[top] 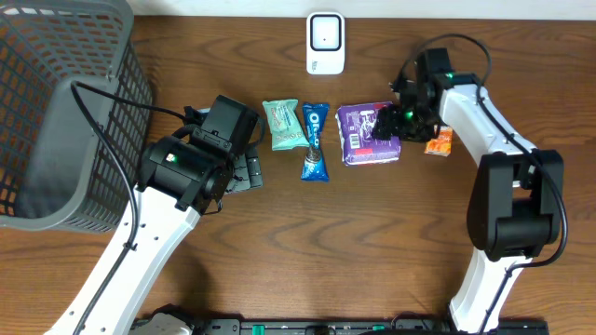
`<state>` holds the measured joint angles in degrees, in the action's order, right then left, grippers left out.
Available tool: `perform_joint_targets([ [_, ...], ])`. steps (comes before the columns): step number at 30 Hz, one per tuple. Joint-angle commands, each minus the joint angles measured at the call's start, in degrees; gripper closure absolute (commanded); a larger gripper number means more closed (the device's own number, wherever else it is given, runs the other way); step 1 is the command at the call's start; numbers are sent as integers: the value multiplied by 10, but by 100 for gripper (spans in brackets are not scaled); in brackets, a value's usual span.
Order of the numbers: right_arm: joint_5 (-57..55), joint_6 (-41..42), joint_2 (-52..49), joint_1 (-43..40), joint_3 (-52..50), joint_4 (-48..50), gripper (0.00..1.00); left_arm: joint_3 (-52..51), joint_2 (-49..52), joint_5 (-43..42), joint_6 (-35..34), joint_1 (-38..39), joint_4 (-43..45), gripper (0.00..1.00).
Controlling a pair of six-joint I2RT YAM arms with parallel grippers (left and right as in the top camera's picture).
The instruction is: Scan the item barcode
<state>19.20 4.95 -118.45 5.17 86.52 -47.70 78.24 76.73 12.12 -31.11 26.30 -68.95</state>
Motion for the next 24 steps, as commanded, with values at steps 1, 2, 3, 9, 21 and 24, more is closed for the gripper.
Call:
perform_joint_targets([
  [1, 79, 1, 1, -16, -35, 36, 39, -1, 4, 1, -3, -2, -2, 2],
  [2, 102, 1, 1, -20, -41, 50, 39, -1, 4, 1, -3, -2, -2, 2],
  [3, 125, 1, 1, -24, -45, 61, 39, -1, 4, 1, -3, -2, -2, 2],
  [9, 188, 34, 1, -53, -35, 85, 42, -1, 4, 1, -3, -2, -2, 2],
  [21, 216, 49, 1, -63, -10, 114, 36, -1, 4, 1, -3, -2, -2, 2],
  [24, 214, 49, 1, -50, -10, 113, 37, -1, 4, 1, -3, -2, -2, 2],
])
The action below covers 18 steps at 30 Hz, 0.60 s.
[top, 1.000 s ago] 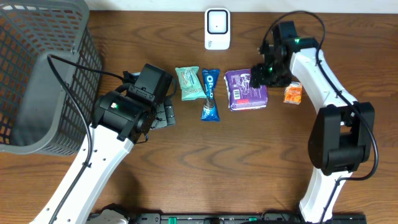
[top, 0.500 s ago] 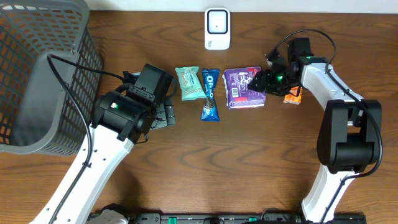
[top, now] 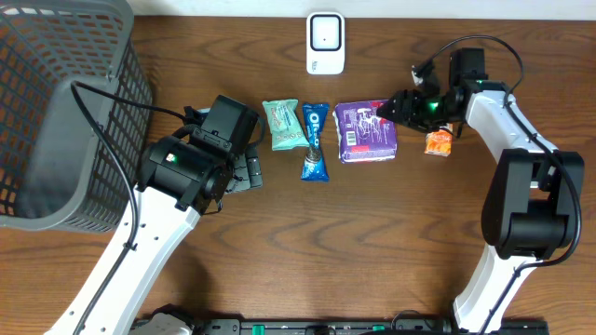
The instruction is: Scan the item barcode
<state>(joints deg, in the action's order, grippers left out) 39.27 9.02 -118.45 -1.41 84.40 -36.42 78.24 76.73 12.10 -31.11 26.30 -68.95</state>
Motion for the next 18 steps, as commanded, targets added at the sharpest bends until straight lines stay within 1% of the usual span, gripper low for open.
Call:
perform_joint_targets([
  [1, 13, 6, 1, 21, 11, 0, 37, -1, 4, 1, -3, -2, -2, 2],
  [3, 7, 3, 3, 26, 12, 2, 35, -1, 4, 1, -3, -2, -2, 2],
  [7, -24, 4, 22, 23, 21, -9, 45, -1, 4, 1, -3, -2, -2, 2],
  [13, -79, 4, 55, 25, 22, -18, 44, -1, 4, 1, -3, -2, -2, 2],
  [16, -84, 4, 55, 26, 21, -26, 44, -1, 4, 1, -3, -2, -2, 2],
  [18, -100, 4, 55, 28, 18, -28, 42, -1, 4, 1, -3, -2, -2, 2],
])
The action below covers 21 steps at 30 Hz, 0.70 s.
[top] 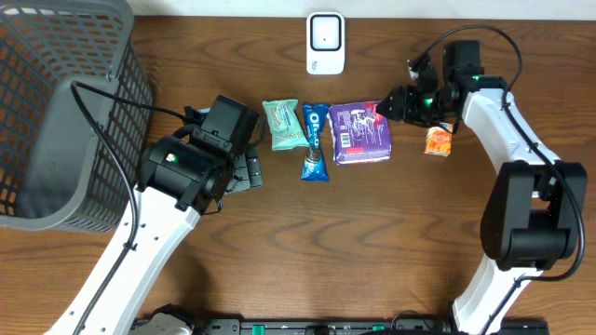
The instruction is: Scan the item barcode
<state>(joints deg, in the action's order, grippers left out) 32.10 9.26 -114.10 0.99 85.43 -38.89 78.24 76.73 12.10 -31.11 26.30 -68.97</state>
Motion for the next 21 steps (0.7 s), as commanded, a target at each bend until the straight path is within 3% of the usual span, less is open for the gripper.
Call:
perform_joint_targets([
  [1, -41, 2, 12, 7, 6, -3, 40, -1, 4, 1, -3, -2, -2, 2],
  [8, -94, 1, -5, 37, -3, 17, 28, -1, 4, 1, -3, -2, -2, 2],
  [18, -127, 1, -50, 54, -4, 29, 28, -1, 4, 1, -3, -2, -2, 2],
  [21, -122, 1, -57, 44, -4, 27, 33, -1, 4, 1, -3, -2, -2, 2],
])
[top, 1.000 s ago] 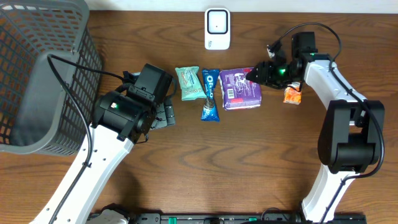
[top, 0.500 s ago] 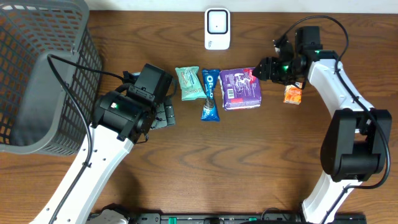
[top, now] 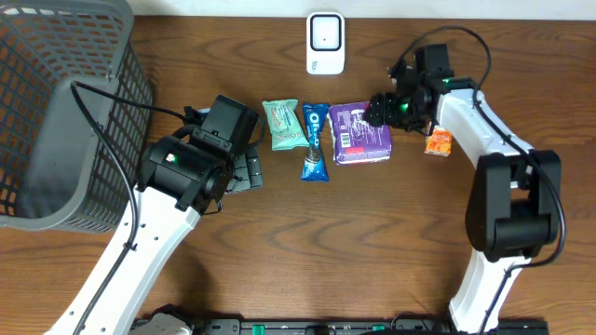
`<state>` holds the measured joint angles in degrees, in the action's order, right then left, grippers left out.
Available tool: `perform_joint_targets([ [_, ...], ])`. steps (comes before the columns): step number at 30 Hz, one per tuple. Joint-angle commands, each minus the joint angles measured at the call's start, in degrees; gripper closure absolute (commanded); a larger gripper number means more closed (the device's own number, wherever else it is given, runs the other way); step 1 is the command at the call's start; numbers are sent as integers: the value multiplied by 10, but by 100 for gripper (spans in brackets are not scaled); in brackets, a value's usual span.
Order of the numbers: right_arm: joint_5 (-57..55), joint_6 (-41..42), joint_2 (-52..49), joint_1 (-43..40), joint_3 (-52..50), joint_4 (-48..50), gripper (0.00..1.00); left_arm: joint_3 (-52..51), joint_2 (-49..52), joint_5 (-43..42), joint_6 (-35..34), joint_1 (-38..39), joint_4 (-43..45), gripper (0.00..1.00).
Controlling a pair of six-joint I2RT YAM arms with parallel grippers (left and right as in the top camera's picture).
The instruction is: Scan the item barcode
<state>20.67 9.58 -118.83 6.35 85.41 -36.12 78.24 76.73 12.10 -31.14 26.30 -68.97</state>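
Observation:
A white barcode scanner (top: 325,42) stands at the table's far edge. The purple packet (top: 360,133) lies flat below and right of it, label side up. My right gripper (top: 379,109) hangs over the packet's upper right corner, and its jaws are too dark to read. A blue Oreo pack (top: 316,141) and a green packet (top: 283,125) lie to the left of the purple one. My left gripper (top: 246,173) rests low on the table left of the green packet, with nothing seen between its fingers.
A large grey mesh basket (top: 56,112) fills the far left corner. A small orange item (top: 438,141) lies right of the purple packet, under the right arm. Bare wooden tabletop (top: 354,242) stretches across the near half.
My right gripper has moved left and slightly toward the far edge, from beside the purple packet's right edge to over its upper right corner. The packet and the left arm have not moved.
At first my right gripper sat over the purple packet's right part. Then it stood off the packet's right edge, and the packet lay a little further left and slightly turned. Now the gripper is back over its upper right corner. The left arm stayed still.

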Motion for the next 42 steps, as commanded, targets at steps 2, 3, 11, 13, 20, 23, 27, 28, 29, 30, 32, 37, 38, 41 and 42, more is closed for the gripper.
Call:
perform_joint_targets([
  [2, 7, -2, -15, -15, -3, -3, 37, -1, 4, 1, -2, -2, -2, 2],
  [3, 15, -2, -18, -16, -3, -5, 38, -1, 4, 1, -2, -2, -2, 2],
  [11, 32, -4, -43, -14, -4, -23, 78, -1, 4, 1, -2, -2, -2, 2],
  [13, 33, -4, -42, -14, -3, -25, 99, -1, 4, 1, -2, -2, -2, 2],
  [20, 7, 7, 11, -14, 11, -25, 99, -1, 4, 1, -2, -2, -2, 2],
  [23, -54, 7, 55, -9, 25, -22, 99, -1, 4, 1, -2, -2, -2, 2],
  [27, -213, 6, 111, 19, 32, -2, 99, -1, 4, 1, -2, -2, -2, 2],
  [28, -263, 6, 120, 30, 32, 5, 99, -1, 4, 1, -2, -2, -2, 2],
  [29, -313, 6, 126, 41, 32, 15, 99, -1, 4, 1, -2, -2, -2, 2],
  [30, -368, 0, 129, 56, 32, 29, 99, -1, 4, 1, -2, -2, -2, 2],
  [32, -449, -25, 129, 81, 32, 61, 99, -1, 4, 1, -2, -2, -2, 2],
  [37, -582, -168, 107, 136, 32, 194, 99, -1, 4, 1, -2, -2, -2, 2],
  [38, -597, -214, 98, 144, 32, 231, 99, -1, 4, 1, -2, -2, -2, 2],
  [41, -642, -308, 74, 157, 32, 295, 99, -1, 4, 1, -2, -2, -2, 2],
  [42, -660, -327, 67, 160, 32, 299, 99, -1, 4, 1, -2, -2, -2, 2],
])
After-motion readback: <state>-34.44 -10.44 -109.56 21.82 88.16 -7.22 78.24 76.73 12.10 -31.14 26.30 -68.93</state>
